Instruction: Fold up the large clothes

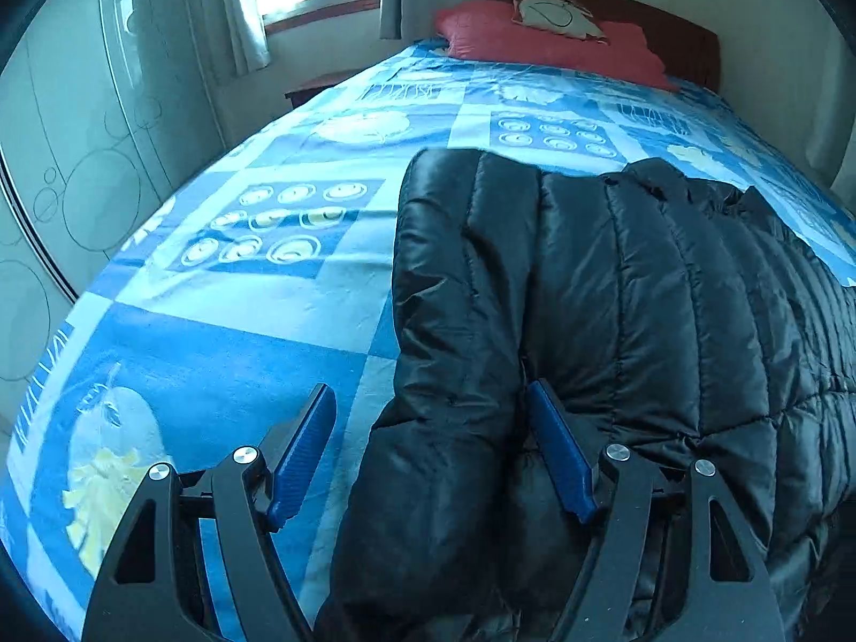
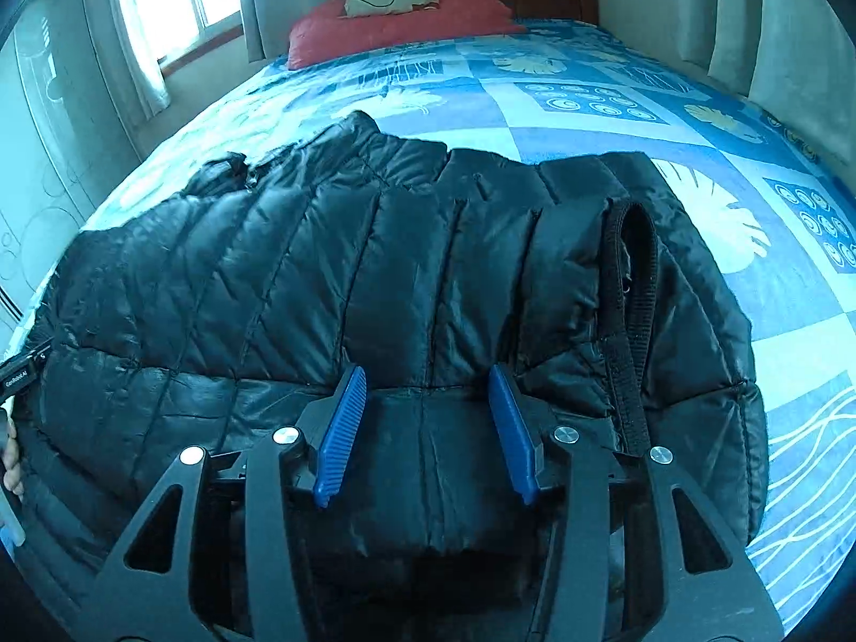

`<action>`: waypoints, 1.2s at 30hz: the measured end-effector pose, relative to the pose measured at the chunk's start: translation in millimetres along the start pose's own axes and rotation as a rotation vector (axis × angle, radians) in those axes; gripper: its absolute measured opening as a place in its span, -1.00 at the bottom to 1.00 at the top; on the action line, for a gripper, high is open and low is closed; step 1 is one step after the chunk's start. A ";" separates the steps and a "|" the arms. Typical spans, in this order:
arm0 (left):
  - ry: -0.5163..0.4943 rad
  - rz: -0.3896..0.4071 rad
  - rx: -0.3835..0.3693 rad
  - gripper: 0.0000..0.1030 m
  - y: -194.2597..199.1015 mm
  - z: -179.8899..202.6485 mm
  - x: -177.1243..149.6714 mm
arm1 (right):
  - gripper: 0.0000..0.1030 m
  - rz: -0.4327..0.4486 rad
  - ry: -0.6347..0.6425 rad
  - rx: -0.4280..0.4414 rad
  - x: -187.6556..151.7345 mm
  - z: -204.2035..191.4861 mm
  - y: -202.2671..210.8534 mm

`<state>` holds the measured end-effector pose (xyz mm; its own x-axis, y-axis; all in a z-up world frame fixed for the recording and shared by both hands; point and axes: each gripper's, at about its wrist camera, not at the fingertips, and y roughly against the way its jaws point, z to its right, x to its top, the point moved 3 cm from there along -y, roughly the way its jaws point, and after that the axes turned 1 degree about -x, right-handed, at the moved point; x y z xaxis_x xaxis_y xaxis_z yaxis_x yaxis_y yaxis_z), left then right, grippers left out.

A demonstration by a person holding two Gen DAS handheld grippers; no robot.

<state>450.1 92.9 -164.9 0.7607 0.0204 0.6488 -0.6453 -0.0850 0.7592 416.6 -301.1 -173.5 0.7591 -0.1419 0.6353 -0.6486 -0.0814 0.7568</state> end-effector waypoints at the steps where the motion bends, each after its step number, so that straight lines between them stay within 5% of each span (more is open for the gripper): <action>1: 0.004 0.008 -0.015 0.41 8.7 -0.8 1.2 | -0.09 0.019 -0.016 0.019 3.3 1.6 8.7; 6: 0.070 0.115 -0.116 0.41 42.7 -1.9 29.7 | -0.07 0.084 -0.050 0.030 33.4 9.1 17.7; 9: 0.021 0.113 -0.106 0.41 26.2 15.4 50.7 | -0.07 0.070 -0.064 0.013 46.6 14.9 -0.8; 13: -0.025 -0.006 0.028 0.41 -29.4 21.1 51.2 | -0.03 0.002 -0.071 -0.006 41.1 24.1 -40.0; 18: 0.058 -0.082 -0.014 0.39 -46.2 10.5 49.8 | -0.01 -0.001 -0.030 -0.026 44.1 18.1 -35.5; 25: 0.104 0.102 -0.116 0.35 -7.3 11.1 82.8 | -0.01 0.046 -0.048 -0.028 53.2 23.2 -31.4; 30: 0.171 -0.093 -0.118 0.40 -73.1 -5.5 76.5 | 0.02 0.038 -0.026 -0.039 46.4 21.7 -49.2; 32: 0.190 -0.071 -0.137 0.41 -81.1 -10.2 72.6 | 0.02 0.042 -0.018 -0.037 45.2 20.7 -51.6; 36: 0.108 -0.061 -0.058 0.45 -84.0 3.7 72.8 | 0.03 0.039 -0.027 -0.028 45.6 22.5 -51.4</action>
<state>559.9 97.8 -181.6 0.7888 0.1313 0.6005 -0.6032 -0.0225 0.7973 483.3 -325.6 -186.9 0.7313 -0.1706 0.6604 -0.6756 -0.0480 0.7357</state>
